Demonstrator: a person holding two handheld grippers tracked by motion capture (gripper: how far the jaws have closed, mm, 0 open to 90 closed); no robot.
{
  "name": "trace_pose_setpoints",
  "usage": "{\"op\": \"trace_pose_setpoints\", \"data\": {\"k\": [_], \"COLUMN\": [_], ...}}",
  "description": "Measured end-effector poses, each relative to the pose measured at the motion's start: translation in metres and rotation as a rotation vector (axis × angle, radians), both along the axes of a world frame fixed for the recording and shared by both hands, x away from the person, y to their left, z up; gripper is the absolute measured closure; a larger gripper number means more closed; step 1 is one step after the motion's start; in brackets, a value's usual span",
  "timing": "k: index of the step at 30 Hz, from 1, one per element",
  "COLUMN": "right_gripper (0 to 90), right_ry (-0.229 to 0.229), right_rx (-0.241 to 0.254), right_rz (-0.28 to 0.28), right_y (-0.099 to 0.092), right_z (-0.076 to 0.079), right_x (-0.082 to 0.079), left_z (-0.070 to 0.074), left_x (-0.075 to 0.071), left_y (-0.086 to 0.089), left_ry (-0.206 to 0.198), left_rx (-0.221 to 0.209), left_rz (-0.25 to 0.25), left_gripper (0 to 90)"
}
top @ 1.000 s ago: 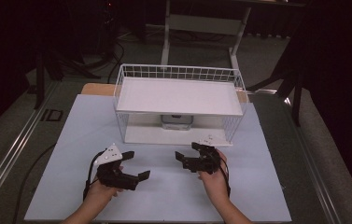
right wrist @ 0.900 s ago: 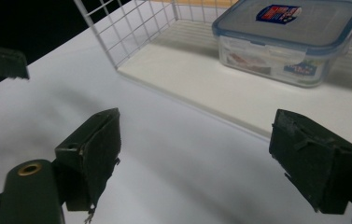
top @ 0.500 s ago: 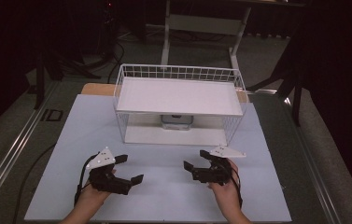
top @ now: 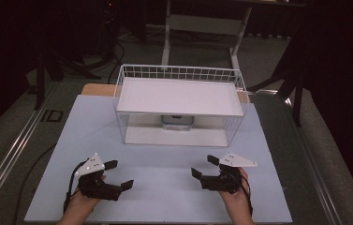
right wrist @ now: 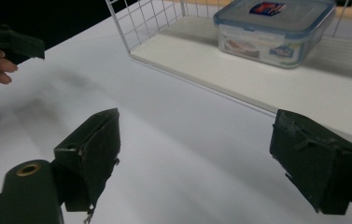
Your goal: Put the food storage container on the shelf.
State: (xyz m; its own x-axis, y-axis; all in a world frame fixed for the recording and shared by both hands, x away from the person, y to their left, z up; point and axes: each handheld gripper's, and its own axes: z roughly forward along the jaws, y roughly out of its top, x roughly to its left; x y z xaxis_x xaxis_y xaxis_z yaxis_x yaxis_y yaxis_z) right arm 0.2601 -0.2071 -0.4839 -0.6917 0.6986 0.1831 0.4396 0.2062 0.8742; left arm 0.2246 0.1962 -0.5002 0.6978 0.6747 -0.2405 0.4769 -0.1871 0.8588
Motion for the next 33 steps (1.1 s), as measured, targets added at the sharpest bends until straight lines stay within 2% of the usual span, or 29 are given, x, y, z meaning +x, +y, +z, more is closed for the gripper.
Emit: {"op": "trace_pose_setpoints", "data": {"k": [6, 8, 11, 16, 18, 24, 25, 27, 30, 33], "right_gripper": [16.3, 16.3, 16.3, 16.4, 16.4, 16.4, 16.6, 16.7, 16.7, 16.7], "right_ry": [-0.015, -0.01, 0.005, -0.02, -0.019, 0.001, 0.005, -0.006, 0.007, 0.008], "right_rx": [-0.017, -0.006, -0.021, -0.051, -0.043, -0.039, -0.021, -0.044, -0.04, -0.058], "right_rz": [0.009, 0.008, 0.012, 0.012, 0.01, 0.013, 0.002, -0.003, -0.005, -0.017], "right_y": [-0.014, -0.017, -0.027, -0.041, -0.046, -0.05, -0.054, -0.056, -0.059, -0.06], "right_z": [-0.001, -0.002, -0.006, -0.009, -0.012, -0.018, -0.02, -0.02, -0.023, -0.024], "right_x": [-0.006, -0.007, -0.01, -0.01, -0.009, -0.008, -0.008, -0.007, -0.006, -0.004], "left_z": [-0.004, -0.004, -0.007, -0.012, -0.012, -0.016, -0.018, -0.018, -0.018, -0.018], "left_x": [-0.003, -0.004, -0.006, -0.007, -0.007, -0.007, -0.009, -0.01, -0.011, -0.011], "left_y": [0.007, 0.007, 0.008, 0.008, 0.008, 0.008, 0.007, 0.005, 0.002, 0.002], "left_ry": [-0.003, -0.003, -0.006, -0.007, -0.008, -0.011, -0.016, -0.031, -0.047, -0.045], "left_rx": [0.008, 0.01, 0.017, 0.011, 0.016, 0.01, 0.023, 0.04, 0.046, 0.038], "left_rz": [0.016, 0.017, 0.012, 0.013, 0.009, 0.013, 0.006, 0.002, 0.002, 0.003], "left_gripper": [2.5, 2.5, 2.4, 2.5, 2.5, 2.4, 2.5, 2.5, 2.5, 2.5]}}
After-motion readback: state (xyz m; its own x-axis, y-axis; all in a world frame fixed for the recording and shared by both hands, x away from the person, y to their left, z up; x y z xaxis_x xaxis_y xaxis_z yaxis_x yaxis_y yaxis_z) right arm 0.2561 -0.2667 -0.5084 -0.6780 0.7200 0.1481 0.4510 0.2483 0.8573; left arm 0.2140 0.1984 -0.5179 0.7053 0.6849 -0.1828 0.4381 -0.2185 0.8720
